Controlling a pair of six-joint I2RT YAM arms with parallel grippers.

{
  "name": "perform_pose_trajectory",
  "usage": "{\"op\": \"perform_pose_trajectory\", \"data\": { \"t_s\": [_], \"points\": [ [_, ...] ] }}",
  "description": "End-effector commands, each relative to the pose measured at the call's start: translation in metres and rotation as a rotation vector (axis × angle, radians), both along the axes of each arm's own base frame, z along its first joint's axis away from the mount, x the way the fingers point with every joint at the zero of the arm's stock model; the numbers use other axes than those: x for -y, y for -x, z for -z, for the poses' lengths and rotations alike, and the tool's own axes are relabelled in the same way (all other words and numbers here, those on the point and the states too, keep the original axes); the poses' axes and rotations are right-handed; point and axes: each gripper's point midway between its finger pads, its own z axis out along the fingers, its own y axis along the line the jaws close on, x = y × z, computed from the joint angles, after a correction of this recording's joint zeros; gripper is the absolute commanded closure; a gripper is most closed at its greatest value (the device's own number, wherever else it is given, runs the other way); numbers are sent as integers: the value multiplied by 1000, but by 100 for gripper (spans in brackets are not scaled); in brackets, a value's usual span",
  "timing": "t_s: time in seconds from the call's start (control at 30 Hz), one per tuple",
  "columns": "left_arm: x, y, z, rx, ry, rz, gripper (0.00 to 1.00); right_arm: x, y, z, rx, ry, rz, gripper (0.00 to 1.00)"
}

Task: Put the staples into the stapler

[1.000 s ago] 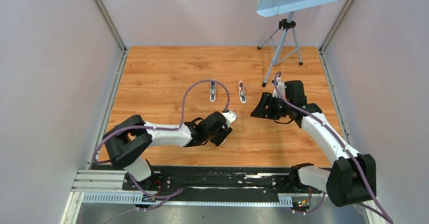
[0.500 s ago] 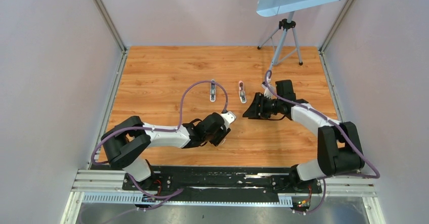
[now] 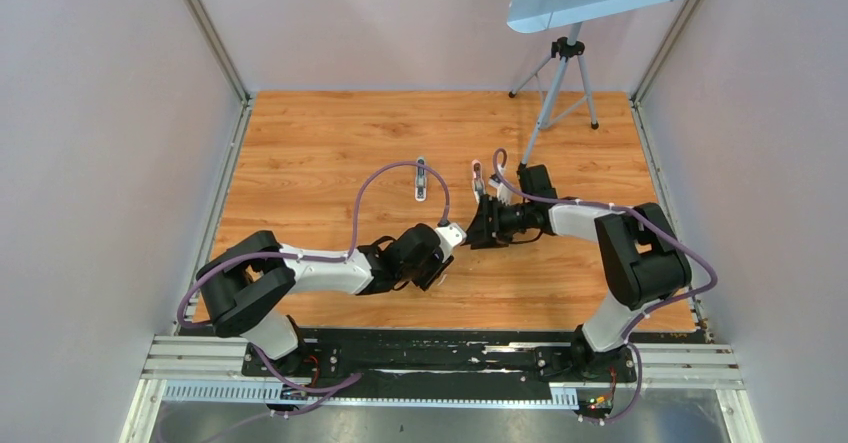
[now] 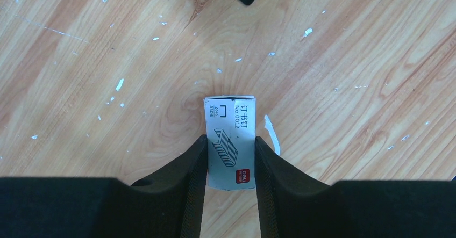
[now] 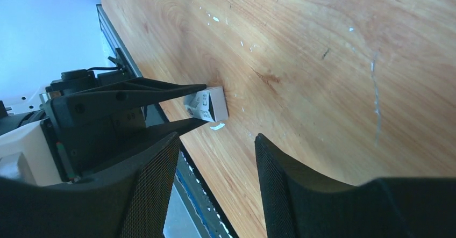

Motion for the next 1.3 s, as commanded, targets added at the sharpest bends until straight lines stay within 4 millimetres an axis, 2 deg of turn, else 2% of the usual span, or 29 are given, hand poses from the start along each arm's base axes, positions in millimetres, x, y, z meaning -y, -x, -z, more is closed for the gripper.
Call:
{"op": "perform_pose_trajectory", "data": {
  "t_s": [0.0,0.13,0.3,0.6,0.9,1.27],
  "points": [
    [-5,1,3,-6,-4,21,65,-18,1,-2,-2,-53,-76,42],
    [-9,-2,4,-8,-11,16,64,-28,7,3,-10,-59,-113,44],
    [-8,-3,2,-7,-7,20,64,-39,10,6,-20,-96,-136,40],
    [-9,-2,5,-11,-12,23,62,-50,15,15,-58,-128,-155,38],
    [-10,-3,4,-4,-10,21,62,-55,20,18,-84,-158,-170,59],
    [-9,-3,2,2,-1,24,62,-54,27,24,-105,-151,-191,61]
  ]
}}
